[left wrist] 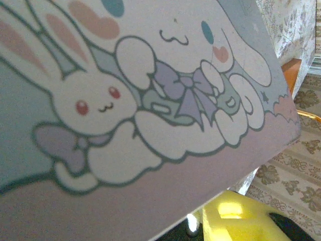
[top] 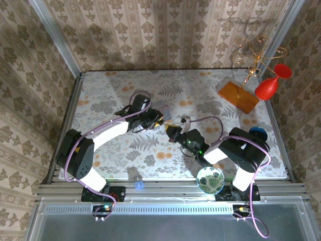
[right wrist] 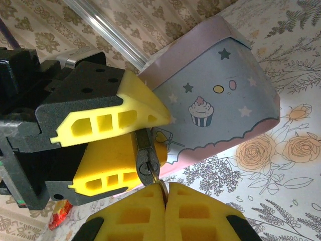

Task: Unlock a padlock with a key

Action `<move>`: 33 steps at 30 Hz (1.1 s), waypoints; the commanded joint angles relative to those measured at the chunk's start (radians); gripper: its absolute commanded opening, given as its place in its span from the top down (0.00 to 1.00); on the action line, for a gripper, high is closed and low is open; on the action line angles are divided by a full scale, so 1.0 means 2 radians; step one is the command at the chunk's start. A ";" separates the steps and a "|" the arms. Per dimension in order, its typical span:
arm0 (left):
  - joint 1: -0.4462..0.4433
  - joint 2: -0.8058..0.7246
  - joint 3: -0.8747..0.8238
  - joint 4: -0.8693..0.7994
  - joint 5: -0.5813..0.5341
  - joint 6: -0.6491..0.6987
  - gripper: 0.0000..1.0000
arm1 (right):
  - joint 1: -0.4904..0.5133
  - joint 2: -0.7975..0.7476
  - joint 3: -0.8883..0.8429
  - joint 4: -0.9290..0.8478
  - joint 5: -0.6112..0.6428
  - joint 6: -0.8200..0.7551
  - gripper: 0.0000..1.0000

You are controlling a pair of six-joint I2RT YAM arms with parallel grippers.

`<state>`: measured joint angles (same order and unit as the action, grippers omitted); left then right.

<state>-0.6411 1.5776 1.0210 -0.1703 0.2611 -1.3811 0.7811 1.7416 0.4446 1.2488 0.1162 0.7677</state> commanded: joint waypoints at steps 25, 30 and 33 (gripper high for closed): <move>-0.025 0.013 0.011 0.026 0.052 0.007 1.00 | -0.052 0.037 0.074 0.011 -0.179 0.069 1.00; -0.026 0.019 0.009 0.031 0.058 0.005 1.00 | -0.052 0.032 0.081 -0.004 -0.189 0.064 1.00; -0.027 0.023 0.011 0.033 0.066 0.006 1.00 | -0.053 0.019 0.093 -0.033 -0.210 0.048 1.00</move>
<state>-0.6395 1.6093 1.0214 -0.1455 0.1970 -1.3796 0.6632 1.8065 0.5488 1.1534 -0.2100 0.8894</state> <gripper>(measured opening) 0.304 0.060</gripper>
